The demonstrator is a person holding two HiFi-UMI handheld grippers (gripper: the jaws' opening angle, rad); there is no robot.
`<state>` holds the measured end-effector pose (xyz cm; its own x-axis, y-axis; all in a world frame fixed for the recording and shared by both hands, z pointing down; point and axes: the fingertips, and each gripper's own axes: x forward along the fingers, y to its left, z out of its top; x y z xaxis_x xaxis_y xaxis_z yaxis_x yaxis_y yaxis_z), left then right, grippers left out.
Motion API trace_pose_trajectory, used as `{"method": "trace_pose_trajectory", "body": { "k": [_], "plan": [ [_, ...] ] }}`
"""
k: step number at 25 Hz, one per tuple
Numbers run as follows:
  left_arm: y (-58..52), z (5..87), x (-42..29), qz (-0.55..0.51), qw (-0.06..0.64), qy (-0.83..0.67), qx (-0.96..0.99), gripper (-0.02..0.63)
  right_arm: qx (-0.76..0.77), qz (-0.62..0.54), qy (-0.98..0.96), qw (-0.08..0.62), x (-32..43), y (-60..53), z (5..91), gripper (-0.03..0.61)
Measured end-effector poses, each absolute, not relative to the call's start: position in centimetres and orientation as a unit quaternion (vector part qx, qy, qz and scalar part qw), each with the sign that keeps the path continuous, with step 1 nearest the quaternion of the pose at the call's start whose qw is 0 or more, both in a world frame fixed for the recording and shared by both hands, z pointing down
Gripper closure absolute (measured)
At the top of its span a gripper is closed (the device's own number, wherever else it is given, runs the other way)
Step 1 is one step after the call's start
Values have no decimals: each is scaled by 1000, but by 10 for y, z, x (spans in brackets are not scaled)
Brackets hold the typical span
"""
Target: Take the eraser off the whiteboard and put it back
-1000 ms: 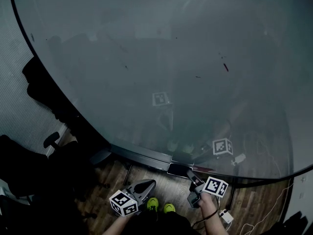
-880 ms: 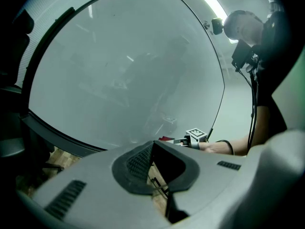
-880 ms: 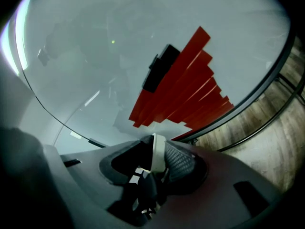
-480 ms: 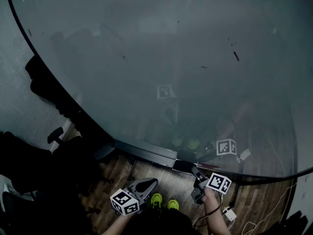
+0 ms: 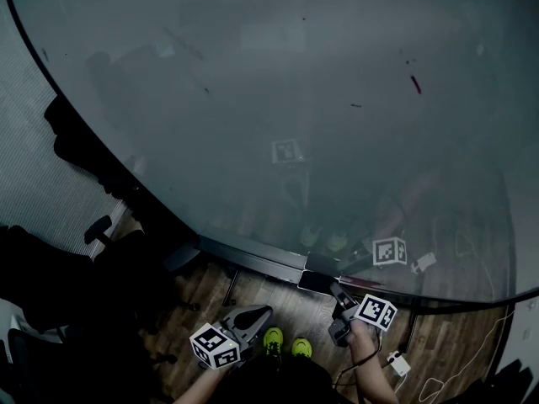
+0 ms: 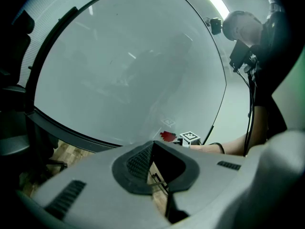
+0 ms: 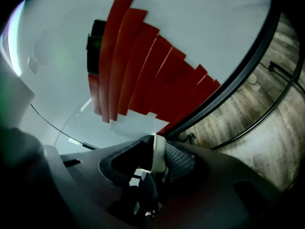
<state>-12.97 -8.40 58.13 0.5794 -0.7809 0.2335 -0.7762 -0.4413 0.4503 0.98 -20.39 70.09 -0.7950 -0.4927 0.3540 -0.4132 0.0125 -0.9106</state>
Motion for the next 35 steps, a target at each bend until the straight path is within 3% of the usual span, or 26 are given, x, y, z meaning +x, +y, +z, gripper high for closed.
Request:
{"method": "trace_pose_trajectory", "body": {
  "k": [12,17,22,35],
  "plan": [
    [-88,580,-128,-7,261,-457,850,607,-326,-604,727,16,9,-204,698,410],
    [-89,577,-138,-8,265,-457,849,607,-328,-607,724,22,-2,-206,695,318],
    [-91,575,-140,-9,263,-459,849,607,-317,-618,719,40,-7,-206,693,266],
    [-88,571,-127,-7,250,-471,846,607,-299,-601,741,12,9,-176,676,264]
  ]
}}
